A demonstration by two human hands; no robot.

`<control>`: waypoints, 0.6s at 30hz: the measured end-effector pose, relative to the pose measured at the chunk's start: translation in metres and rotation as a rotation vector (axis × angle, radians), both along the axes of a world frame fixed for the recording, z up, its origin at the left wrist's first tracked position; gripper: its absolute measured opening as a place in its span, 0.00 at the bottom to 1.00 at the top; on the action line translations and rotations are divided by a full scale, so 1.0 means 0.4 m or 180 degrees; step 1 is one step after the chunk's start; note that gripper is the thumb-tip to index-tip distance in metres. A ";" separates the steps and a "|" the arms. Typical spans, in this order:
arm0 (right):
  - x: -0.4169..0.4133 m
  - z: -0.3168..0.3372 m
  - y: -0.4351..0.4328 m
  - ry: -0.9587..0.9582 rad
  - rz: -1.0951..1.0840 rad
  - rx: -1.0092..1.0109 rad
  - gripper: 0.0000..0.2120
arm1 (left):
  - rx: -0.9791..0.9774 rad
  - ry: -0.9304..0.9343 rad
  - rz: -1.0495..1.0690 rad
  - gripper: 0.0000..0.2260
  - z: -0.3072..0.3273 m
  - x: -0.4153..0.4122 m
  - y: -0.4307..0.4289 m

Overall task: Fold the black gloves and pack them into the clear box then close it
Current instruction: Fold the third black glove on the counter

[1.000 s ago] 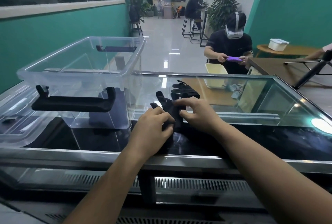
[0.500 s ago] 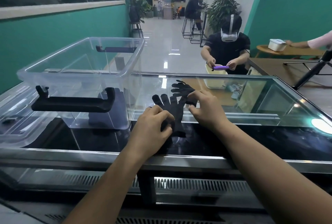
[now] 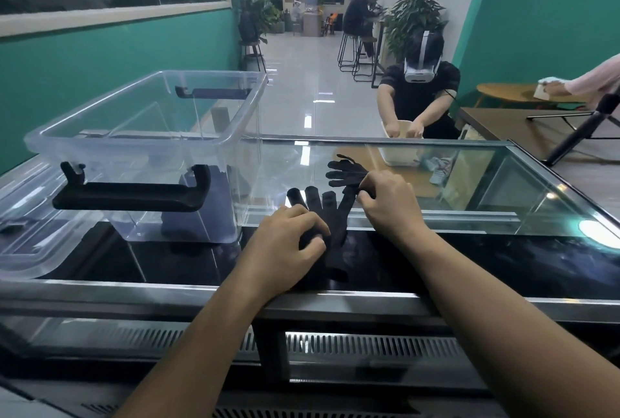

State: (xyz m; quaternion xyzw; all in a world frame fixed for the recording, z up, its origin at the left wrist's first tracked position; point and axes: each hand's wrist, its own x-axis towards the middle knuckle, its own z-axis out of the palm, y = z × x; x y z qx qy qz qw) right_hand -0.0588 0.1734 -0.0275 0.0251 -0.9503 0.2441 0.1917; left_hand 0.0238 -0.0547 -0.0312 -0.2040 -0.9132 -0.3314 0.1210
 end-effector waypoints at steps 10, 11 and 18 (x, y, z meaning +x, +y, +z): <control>0.036 0.060 -0.019 -0.0044 0.0749 -0.2638 0.02 | 0.0251 0.0107 0.0202 0.12 0.003 0.000 -0.002; 0.040 0.064 -0.021 -0.0102 0.0842 -0.2747 0.02 | 0.0270 0.0099 0.0215 0.13 0.004 0.001 -0.002; 0.066 0.064 -0.039 -0.0406 0.1701 -0.2468 0.01 | 0.0673 0.0205 0.0497 0.15 0.012 -0.011 0.003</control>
